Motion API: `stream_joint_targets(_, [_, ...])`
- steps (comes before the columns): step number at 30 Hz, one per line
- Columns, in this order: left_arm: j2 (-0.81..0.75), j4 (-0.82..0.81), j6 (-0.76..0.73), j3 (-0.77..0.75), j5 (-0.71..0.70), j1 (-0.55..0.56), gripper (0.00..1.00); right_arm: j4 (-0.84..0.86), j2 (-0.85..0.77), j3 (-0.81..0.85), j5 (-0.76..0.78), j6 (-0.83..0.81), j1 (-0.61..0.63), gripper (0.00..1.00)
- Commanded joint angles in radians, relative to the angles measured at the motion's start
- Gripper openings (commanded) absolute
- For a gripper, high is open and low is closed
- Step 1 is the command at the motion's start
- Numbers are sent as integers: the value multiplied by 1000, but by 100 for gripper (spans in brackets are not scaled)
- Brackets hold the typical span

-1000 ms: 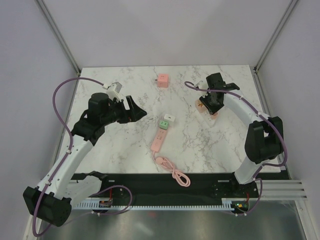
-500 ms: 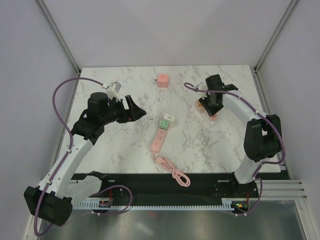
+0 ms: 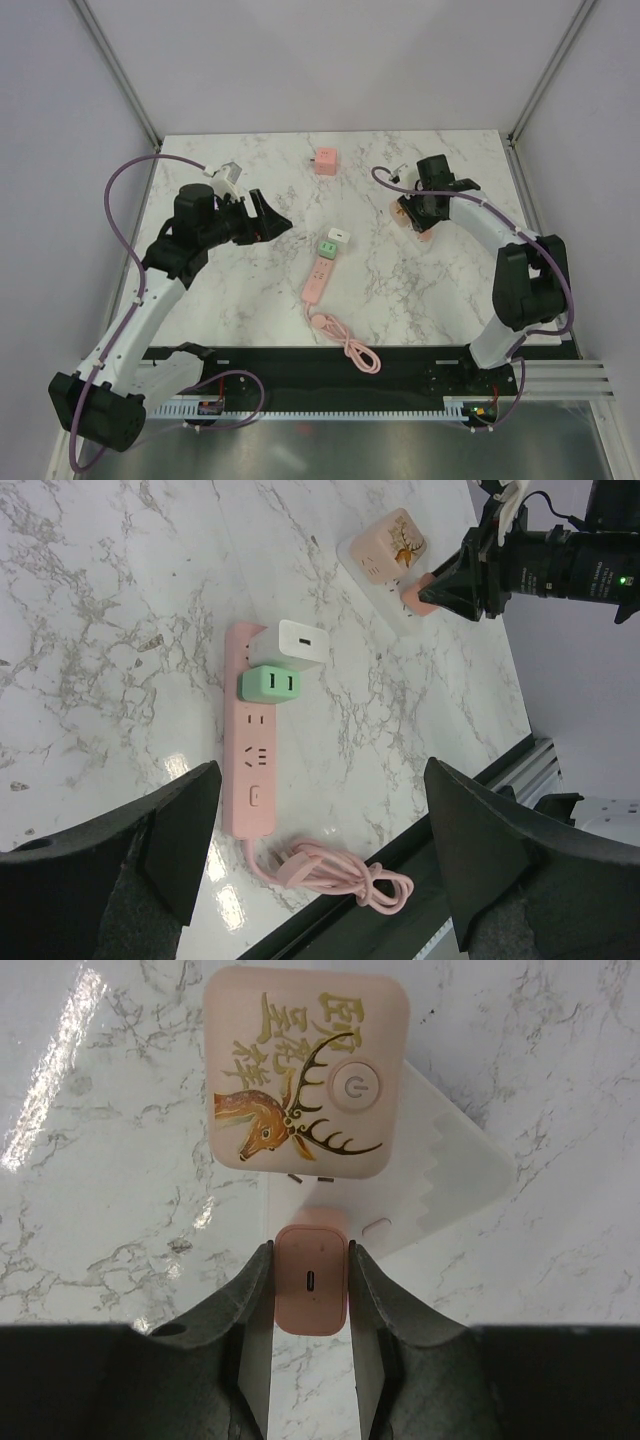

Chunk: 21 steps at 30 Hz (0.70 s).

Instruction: Insert the plug

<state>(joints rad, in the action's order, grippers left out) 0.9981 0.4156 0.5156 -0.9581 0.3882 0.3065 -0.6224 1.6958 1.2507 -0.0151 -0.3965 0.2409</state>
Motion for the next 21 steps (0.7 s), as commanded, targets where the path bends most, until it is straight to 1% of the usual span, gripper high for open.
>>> stream_joint_targets(1, [4, -41, 12, 13, 23, -7, 89, 1, 15, -106, -23, 4, -55, 0])
stream_joint_targets(6, [16, -54, 24, 16, 46, -13, 89, 81, -53, -204, -40, 47, -92, 0])
stream_joint_targets(10, [27, -67, 37, 21, 69, -18, 88, 191, -125, -292, -69, 58, -121, 0])
stream_joint_targets(14, [28, -78, 46, 30, 81, -20, 88, 300, -170, -405, -37, 76, -140, 0])
stream_joint_targets(15, [30, -80, 47, 30, 83, -20, 88, 332, -173, -418, -36, 94, -156, 0])
stream_joint_targets(21, [31, -87, 55, 32, 90, -24, 88, 375, -174, -447, -49, 99, -192, 0])
